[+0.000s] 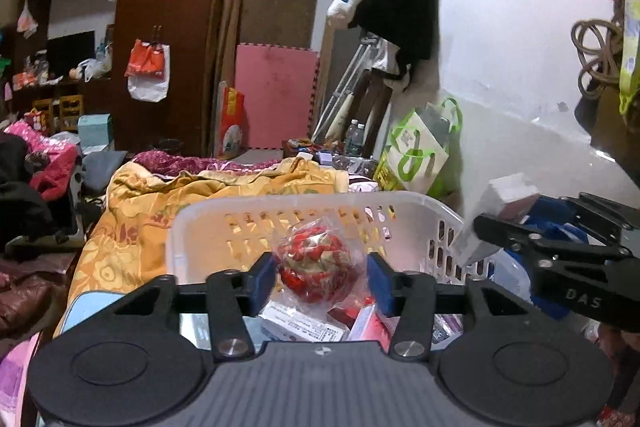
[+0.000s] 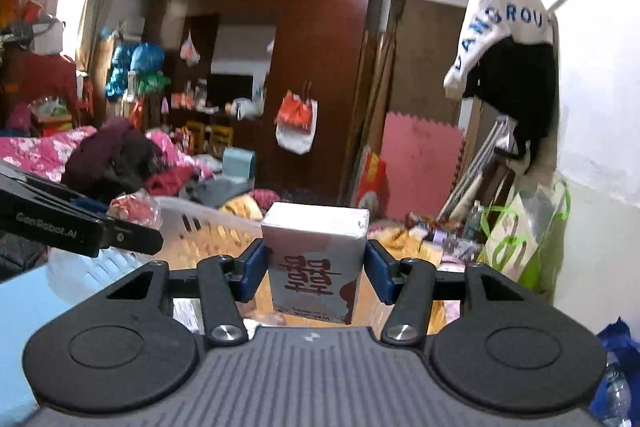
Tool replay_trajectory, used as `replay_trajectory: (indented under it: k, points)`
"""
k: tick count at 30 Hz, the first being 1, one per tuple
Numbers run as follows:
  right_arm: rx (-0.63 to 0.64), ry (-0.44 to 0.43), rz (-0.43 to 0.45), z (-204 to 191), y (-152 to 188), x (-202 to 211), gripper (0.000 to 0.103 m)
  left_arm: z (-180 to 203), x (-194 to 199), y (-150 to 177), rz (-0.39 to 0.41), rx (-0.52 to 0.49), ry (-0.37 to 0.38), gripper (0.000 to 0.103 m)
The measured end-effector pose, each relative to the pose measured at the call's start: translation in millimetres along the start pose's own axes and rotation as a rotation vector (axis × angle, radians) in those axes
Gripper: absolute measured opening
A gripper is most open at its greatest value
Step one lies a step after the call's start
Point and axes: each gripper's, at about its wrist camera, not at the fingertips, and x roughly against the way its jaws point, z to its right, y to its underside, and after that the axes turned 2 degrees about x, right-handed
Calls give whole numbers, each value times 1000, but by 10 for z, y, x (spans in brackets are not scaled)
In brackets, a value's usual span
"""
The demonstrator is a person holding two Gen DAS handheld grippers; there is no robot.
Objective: Organize objects
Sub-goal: 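Carry the carton and red ball bag over the basket and open both grippers, then grasp the purple box with the right gripper while the left gripper grasps the white barcoded box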
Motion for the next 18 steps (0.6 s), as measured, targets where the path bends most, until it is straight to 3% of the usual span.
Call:
replay_trajectory:
  k: [1, 2, 3, 6, 10, 14, 18]
  points:
    - [-9, 4, -5, -16, 33, 20, 70, 2, -20, 13, 1, -7, -6, 81]
    - [-20, 10, 5, -28, 56, 67, 90, 1, -17, 17, 12, -10, -20, 82]
    - [-25, 7, 28, -40, 76, 143, 101, -10, 13, 29, 19, -12, -29, 82]
    - [-21, -34, 86, -57, 120, 463, 103, -54, 231, 101, 49, 8, -7, 82]
    - [-98, -106, 97, -59, 274, 863, 103, -28, 686, 449, 103, 1, 27, 84]
    - [-162, -221, 15, -226, 837, 1131, 103, 34, 950, 1112, 85, -39, -5, 90]
    - [-112, -254, -71, -503, 1298, 1144, 103, 9, 954, 1515, 18, -14, 59, 90]
